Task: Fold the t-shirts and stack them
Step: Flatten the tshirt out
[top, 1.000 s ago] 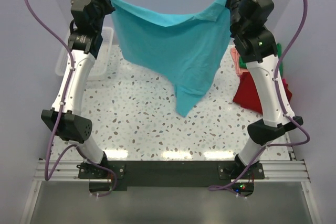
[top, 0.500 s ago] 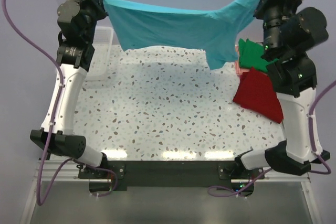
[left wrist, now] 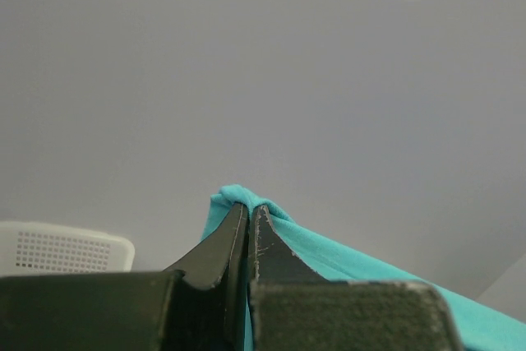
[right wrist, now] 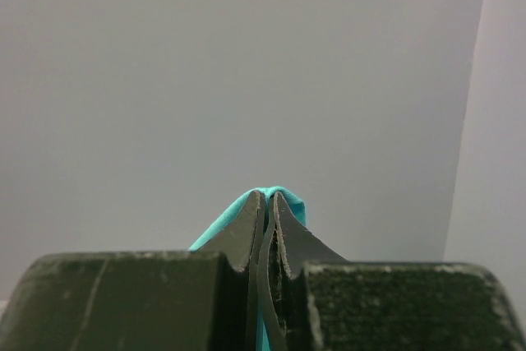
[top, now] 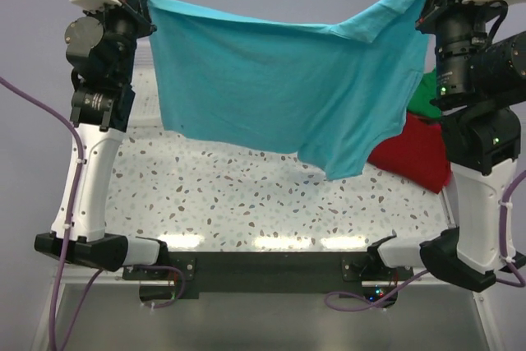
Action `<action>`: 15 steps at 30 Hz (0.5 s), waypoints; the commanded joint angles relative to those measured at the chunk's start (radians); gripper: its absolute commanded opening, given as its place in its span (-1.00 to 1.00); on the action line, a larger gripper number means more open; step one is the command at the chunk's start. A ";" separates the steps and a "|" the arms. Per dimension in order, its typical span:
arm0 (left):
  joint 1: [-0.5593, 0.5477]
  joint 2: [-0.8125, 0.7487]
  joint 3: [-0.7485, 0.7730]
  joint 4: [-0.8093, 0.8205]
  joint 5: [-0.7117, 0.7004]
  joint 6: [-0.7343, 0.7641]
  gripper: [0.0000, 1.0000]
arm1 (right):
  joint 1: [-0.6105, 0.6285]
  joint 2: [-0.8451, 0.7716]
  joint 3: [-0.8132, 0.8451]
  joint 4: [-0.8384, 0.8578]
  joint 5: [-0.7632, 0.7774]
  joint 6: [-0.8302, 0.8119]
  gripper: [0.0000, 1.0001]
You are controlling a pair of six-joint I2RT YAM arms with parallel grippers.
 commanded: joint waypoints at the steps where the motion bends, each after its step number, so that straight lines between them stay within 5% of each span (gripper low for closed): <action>1: 0.008 0.031 -0.022 0.027 -0.032 -0.007 -1.00 | -0.005 0.063 0.055 0.068 -0.012 -0.041 -1.00; 15: 0.008 0.330 0.104 0.084 -0.021 -0.005 -1.00 | -0.011 0.411 0.277 0.215 -0.017 -0.140 -1.00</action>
